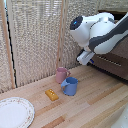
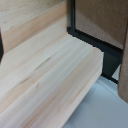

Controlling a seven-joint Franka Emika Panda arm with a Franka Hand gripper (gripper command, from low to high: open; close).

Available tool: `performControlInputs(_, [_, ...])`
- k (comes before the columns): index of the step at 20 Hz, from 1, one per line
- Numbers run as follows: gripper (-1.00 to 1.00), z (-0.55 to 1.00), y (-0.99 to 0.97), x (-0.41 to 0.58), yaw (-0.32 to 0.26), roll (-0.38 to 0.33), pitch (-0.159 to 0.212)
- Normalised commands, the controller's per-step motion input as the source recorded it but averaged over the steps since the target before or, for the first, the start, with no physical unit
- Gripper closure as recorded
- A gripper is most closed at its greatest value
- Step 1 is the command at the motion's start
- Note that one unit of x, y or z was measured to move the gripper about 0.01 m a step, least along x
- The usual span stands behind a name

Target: Propose to navigate your clamp on the clench of the first drawer. Use gentle force to register to the cabinet. Send posterior your swing mandate till over it lurks, a cup of pink essence. Fortify your grip after aiming concentric with the pink cup’s periphery. Manoeuvre the pink towards the cabinet's top. Drop your compression till the cup is resting inside.

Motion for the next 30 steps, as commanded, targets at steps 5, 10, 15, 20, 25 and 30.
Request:
performControlInputs(5, [-1.0,0.3,0.04,0.258,-0.197,0.229,0.001])
performControlInputs(10, [-1.0,0.23,0.06,0.181,-0.22,0.261,0.007])
performControlInputs(15, [-1.0,0.08,0.12,0.089,-0.239,0.329,0.043])
performControlInputs(20, [-1.0,0.05,0.17,0.207,-0.19,0.336,0.06])
performControlInputs(25, [-1.0,0.19,0.19,0.657,-0.067,0.234,0.004])
performControlInputs(30, [-1.0,0.26,0.17,0.855,-0.027,0.131,0.0])
